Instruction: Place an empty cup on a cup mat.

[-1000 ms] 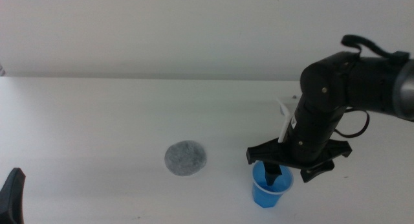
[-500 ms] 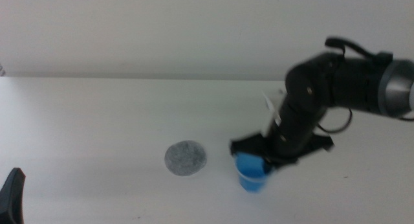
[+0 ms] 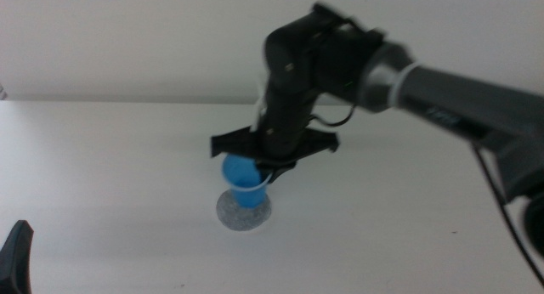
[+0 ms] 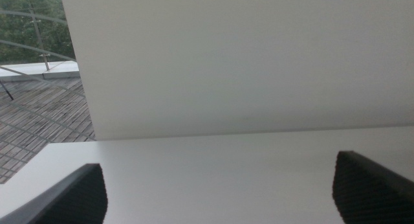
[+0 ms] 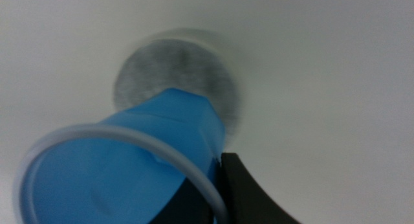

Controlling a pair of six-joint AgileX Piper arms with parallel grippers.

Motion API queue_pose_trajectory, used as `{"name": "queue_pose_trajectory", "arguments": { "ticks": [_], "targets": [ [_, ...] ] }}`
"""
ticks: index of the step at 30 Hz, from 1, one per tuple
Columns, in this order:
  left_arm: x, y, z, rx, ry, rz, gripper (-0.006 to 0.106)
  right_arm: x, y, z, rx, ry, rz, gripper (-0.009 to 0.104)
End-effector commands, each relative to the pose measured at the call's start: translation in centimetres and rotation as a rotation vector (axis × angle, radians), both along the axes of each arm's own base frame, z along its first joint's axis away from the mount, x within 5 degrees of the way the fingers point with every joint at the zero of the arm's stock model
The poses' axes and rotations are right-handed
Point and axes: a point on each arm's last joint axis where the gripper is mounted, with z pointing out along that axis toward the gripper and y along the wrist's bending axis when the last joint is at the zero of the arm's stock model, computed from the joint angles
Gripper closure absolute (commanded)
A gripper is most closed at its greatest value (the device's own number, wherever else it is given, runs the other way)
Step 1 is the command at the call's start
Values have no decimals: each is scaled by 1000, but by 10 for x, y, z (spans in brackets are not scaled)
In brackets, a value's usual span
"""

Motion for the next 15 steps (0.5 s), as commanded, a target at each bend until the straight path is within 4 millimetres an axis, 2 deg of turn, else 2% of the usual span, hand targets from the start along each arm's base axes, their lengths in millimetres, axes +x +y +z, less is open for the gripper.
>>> {"name": "queue_pose_trajectory", "arguments": {
  "ticks": [1,7,15],
  "targets": [
    [-1,-1,-11,1,-13,-8,7,-2,10,-7,-8,21,8,97],
    [-1,-1,-11,1,-13,-8,7,4,19,-20,15,-26,-2,97],
    [-1,-1,-11,1,-13,-8,7,9,17,-21,-5,-72,-43,97]
  ]
}}
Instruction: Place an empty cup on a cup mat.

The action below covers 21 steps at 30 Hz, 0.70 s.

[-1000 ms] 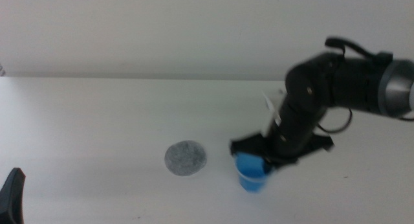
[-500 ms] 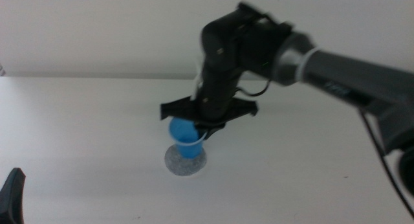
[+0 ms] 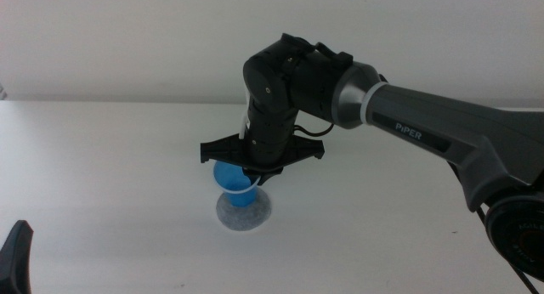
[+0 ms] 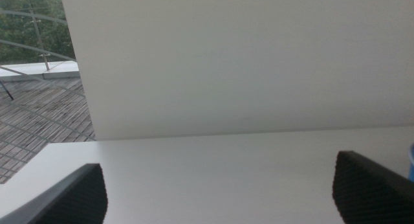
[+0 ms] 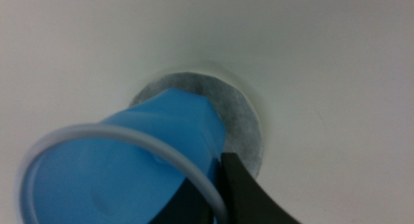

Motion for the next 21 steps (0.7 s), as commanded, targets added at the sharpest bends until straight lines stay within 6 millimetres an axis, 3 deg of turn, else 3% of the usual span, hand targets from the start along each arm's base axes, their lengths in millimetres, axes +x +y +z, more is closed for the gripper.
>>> {"name": "queue_pose_trajectory", "arguments": {
  "ticks": [1,9,15,21],
  "targets": [
    [-1,-1,-11,1,-13,-8,7,3,0,3,4,-26,-5,97],
    [-1,-1,-11,1,-13,-8,7,3,4,-15,5,15,-22,97],
    [-1,-1,-11,1,-13,-8,7,3,4,-16,7,16,-24,96],
    [-1,-1,-11,1,-13,-8,7,3,4,-16,-1,27,-36,80]
  ]
}}
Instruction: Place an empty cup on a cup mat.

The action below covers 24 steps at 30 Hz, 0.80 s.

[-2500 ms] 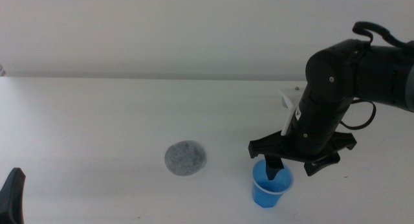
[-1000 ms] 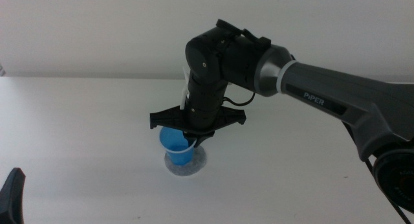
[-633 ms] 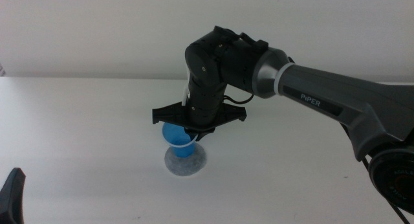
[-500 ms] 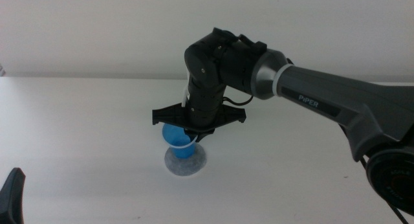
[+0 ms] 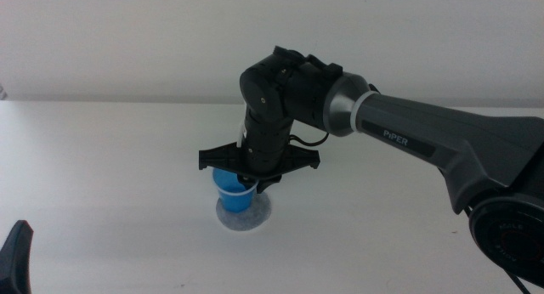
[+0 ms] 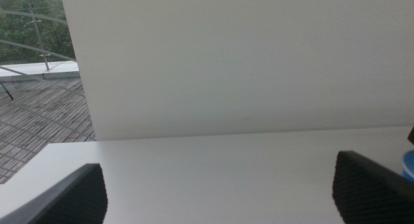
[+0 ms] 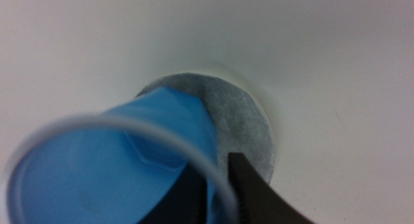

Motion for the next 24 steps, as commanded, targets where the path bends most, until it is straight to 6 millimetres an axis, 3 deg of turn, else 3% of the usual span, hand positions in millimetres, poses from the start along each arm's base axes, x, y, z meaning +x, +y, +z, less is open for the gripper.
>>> {"name": "queue_pose_trajectory", "arguments": {
  "ticks": [1,8,12,15,18,20,23,24],
  "targets": [
    [-1,-1,-11,1,-13,-8,7,0,0,1,-2,2,-13,76],
    [-1,-1,-11,1,-13,-8,7,-2,-3,24,46,-60,-13,40],
    [-1,-1,-11,1,-13,-8,7,-10,-13,57,83,-134,-5,36],
    [-1,-1,-11,1,-13,-8,7,-20,-27,94,102,-212,24,36],
    [-1,-1,-11,1,-13,-8,7,-37,-51,133,84,-321,94,36],
    [-1,-1,-11,1,-13,-8,7,-53,-79,161,92,-413,141,33],
    [-1,-1,-11,1,-13,-8,7,-79,-126,178,114,-530,188,17],
    [-1,-1,-11,1,-13,-8,7,-88,-142,175,111,-550,195,12]
  ]
}}
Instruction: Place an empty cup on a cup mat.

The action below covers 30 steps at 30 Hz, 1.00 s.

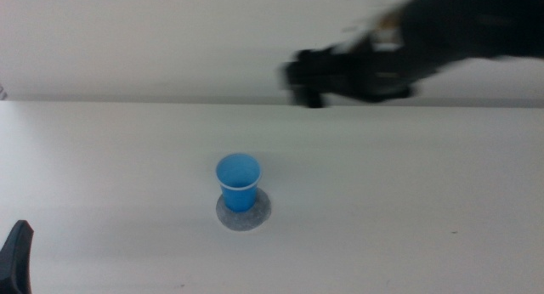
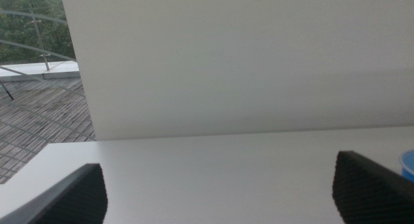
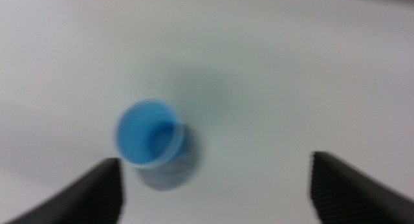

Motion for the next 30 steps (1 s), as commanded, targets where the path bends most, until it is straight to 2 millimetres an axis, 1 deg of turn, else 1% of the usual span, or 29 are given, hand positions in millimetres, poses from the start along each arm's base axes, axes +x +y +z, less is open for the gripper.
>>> {"name": "queue_pose_trajectory", "arguments": {
  "ticks": [1,2,3,5,8,9,11,13,16,20,24,26,28,30],
  "targets": [
    [-1,-1,-11,1,-13,-8,7,-24,-46,2,-20,-119,28,6],
    [-1,-1,-11,1,-13,-8,7,-36,-67,2,-11,-170,25,2],
    [-1,-1,-11,1,-13,-8,7,-50,-86,7,6,-241,18,2],
    [-1,-1,-11,1,-13,-8,7,-79,-125,-1,10,-344,-17,2],
    [-1,-1,-11,1,-13,-8,7,-119,-165,-21,36,-465,-102,2],
    [-1,-1,-11,1,-13,-8,7,-130,-174,-32,18,-485,-115,2],
    [-1,-1,-11,1,-13,-8,7,-153,-190,-47,-21,-566,-144,2],
    [-1,-1,-11,1,-13,-8,7,-170,-199,-59,-63,-645,-163,2],
    [-1,-1,-11,1,-13,-8,7,-191,-206,-75,-105,-741,-172,2],
    [-1,-1,-11,1,-13,-8,7,-210,-208,-93,-104,-827,-182,2],
    [-1,-1,-11,1,-13,-8,7,-224,-210,-104,-79,-923,-195,2],
    [-1,-1,-11,1,-13,-8,7,-229,-210,-113,-64,-945,-203,2],
    [-1,-1,-11,1,-13,-8,7,-232,-210,-121,-60,-963,-205,2],
    [-1,-1,-11,1,-13,-8,7,-229,-210,-130,-65,-941,-202,2]
  ]
}}
